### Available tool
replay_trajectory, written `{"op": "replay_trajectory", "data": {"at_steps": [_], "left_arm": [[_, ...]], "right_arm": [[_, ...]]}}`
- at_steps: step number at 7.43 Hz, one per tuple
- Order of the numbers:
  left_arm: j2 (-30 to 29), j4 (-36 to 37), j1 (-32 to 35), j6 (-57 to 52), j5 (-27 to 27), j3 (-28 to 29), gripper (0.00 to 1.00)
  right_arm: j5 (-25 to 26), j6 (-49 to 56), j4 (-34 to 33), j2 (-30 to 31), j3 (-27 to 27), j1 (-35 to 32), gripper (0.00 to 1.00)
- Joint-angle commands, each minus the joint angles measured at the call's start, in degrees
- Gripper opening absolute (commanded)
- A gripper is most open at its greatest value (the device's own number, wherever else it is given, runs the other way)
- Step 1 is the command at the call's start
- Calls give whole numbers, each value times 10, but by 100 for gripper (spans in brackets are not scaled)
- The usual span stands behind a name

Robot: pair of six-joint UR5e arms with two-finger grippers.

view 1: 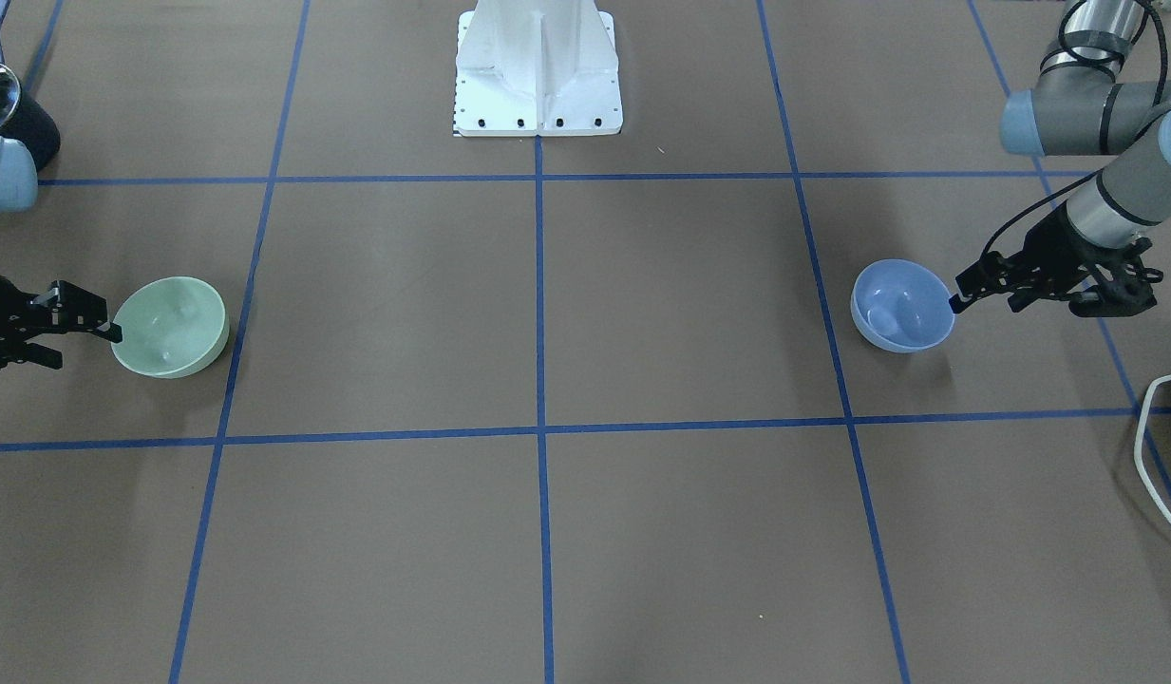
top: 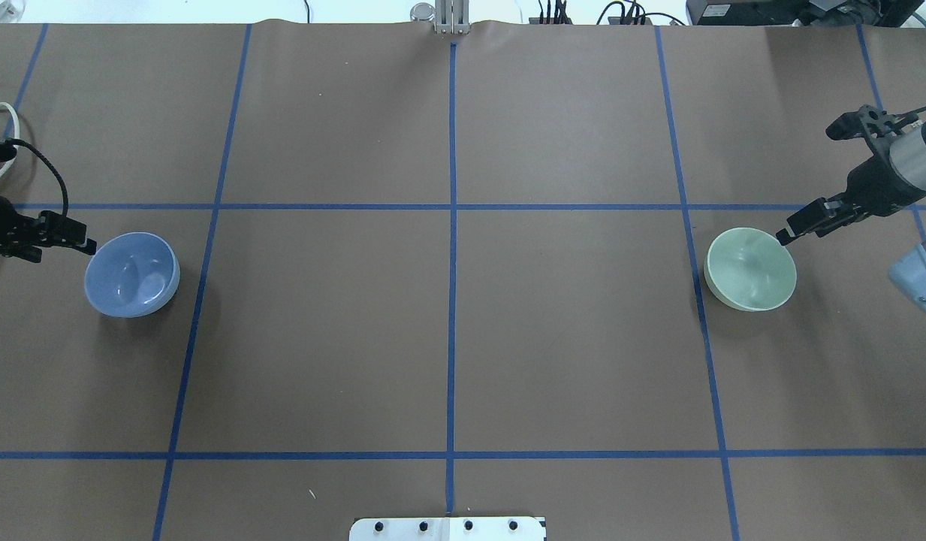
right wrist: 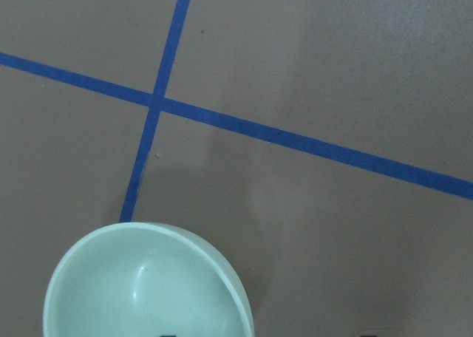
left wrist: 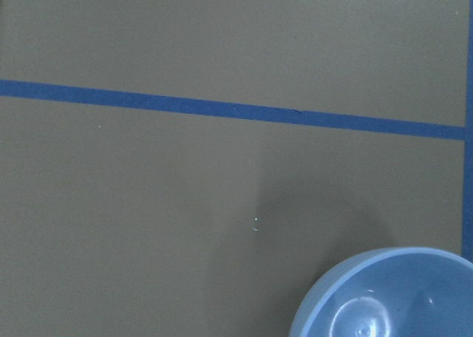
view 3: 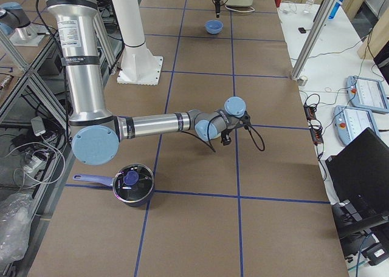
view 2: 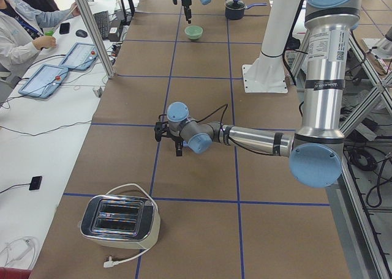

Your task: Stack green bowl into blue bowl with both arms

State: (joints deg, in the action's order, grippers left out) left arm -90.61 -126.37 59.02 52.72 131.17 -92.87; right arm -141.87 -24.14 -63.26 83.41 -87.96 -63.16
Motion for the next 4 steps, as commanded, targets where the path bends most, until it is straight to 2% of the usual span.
{"op": "replay_trajectory", "data": {"at_steps": [1,2,4], "left_arm": [[-6,0,-14,17,0,3,93],[-10,-1,-14,16,0,11,82],[-11,-2,-24,16,0,16,73]], "right_arm": [[3,-2,2,-1,1,12,77],[18,-4,2,-4,0,24,73],[33,-13,2,-5,-2,46,73]]}}
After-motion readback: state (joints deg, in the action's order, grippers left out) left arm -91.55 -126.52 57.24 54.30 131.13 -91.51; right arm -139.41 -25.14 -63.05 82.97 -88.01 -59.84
